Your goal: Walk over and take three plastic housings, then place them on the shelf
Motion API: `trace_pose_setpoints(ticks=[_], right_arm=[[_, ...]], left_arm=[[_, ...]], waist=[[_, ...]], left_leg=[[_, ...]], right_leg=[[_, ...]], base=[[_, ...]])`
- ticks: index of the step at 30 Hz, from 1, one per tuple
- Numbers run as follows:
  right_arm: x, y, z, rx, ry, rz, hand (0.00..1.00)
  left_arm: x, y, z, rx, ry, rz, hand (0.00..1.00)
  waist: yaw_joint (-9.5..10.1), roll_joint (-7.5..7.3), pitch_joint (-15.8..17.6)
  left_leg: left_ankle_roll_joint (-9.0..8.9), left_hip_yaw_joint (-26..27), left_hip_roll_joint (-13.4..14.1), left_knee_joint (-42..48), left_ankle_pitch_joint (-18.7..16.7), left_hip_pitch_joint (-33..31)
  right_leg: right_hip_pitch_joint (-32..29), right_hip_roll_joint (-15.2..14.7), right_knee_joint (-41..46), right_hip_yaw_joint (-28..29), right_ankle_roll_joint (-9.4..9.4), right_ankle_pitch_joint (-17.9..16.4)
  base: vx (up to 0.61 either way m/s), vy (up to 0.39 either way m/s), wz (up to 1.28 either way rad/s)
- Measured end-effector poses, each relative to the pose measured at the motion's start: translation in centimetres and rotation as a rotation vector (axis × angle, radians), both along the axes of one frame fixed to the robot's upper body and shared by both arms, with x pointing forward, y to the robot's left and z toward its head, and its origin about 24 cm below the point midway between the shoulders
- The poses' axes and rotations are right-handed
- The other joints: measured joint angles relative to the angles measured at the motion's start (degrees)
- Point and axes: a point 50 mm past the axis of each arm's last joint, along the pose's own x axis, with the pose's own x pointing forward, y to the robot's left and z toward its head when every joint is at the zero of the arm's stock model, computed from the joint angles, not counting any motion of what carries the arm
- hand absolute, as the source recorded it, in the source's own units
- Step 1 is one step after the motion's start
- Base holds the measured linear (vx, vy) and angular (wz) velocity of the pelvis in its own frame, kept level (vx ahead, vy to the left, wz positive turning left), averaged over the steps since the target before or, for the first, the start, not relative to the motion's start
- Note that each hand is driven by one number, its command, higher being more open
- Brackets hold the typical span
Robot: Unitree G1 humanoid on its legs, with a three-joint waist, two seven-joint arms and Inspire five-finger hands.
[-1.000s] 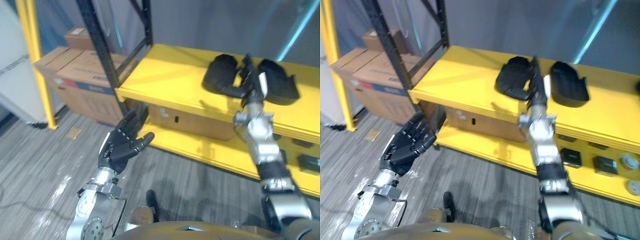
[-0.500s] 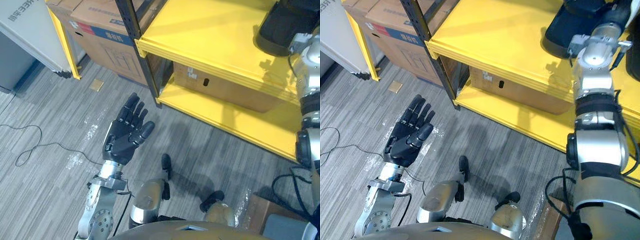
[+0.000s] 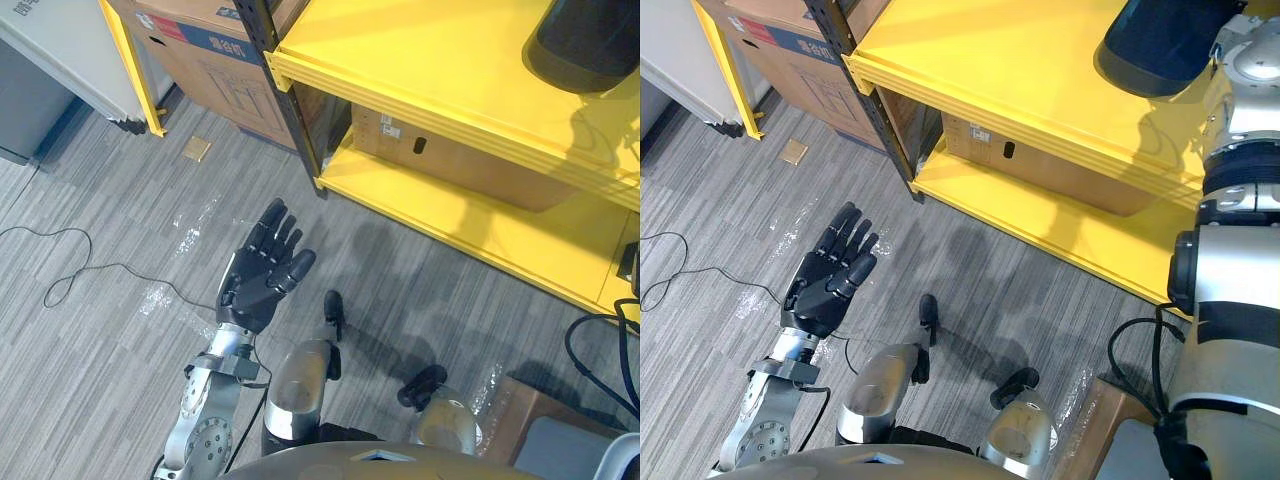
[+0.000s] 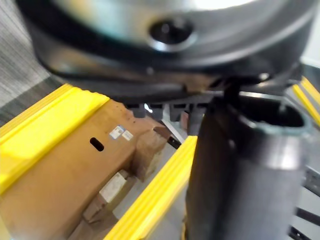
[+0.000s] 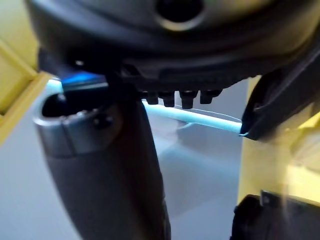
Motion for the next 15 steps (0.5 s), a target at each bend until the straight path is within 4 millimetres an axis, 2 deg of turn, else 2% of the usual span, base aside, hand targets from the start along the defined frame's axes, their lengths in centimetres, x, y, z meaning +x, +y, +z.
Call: trace_pose_setpoints(ticks=[7, 12, 15], right_arm=[[1.3, -0.4, -2.3, 0.095, 0.154, 0.202, 1.00], [1.3, -0.4, -1.7, 0.083, 0.153, 0.267, 1.00], [1.4, -0.2, -1.6, 0.043, 0.178, 0.290, 1.00]], left_arm=[[0.2, -0.3, 0.0, -0.010, 0.007, -0.013, 1.00], [0.9, -0.3, -0.4, -0.017, 0.021, -0.007, 1.00], [1.3, -0.2, -0.1, -0.009, 0.011, -0.010, 1.00]], waist=[[0.08, 0.33, 0.8], [0.32, 0.37, 1.4], [0.95, 0.37, 1.4]], left_leg=[[-0.61, 0.4, 1.2, 0.9, 0.2, -1.9], [-0.74, 0.4, 1.6, 2.0, 0.3, -3.1], [-1.04, 0.1, 2.1, 4.0, -0.1, -4.7]], right_leg=[[-3.0, 0.2, 2.8, 1.1, -1.00, -1.2], [-4.5, 0.0, 4.6, 1.4, -1.26, -1.7], [-6.0, -0.3, 6.8, 1.6, -2.02, -3.2]], base=[[-0.03, -0.078, -0.06], [-0.01, -0.070, -0.01], [-0.02, -0.064, 0.01]])
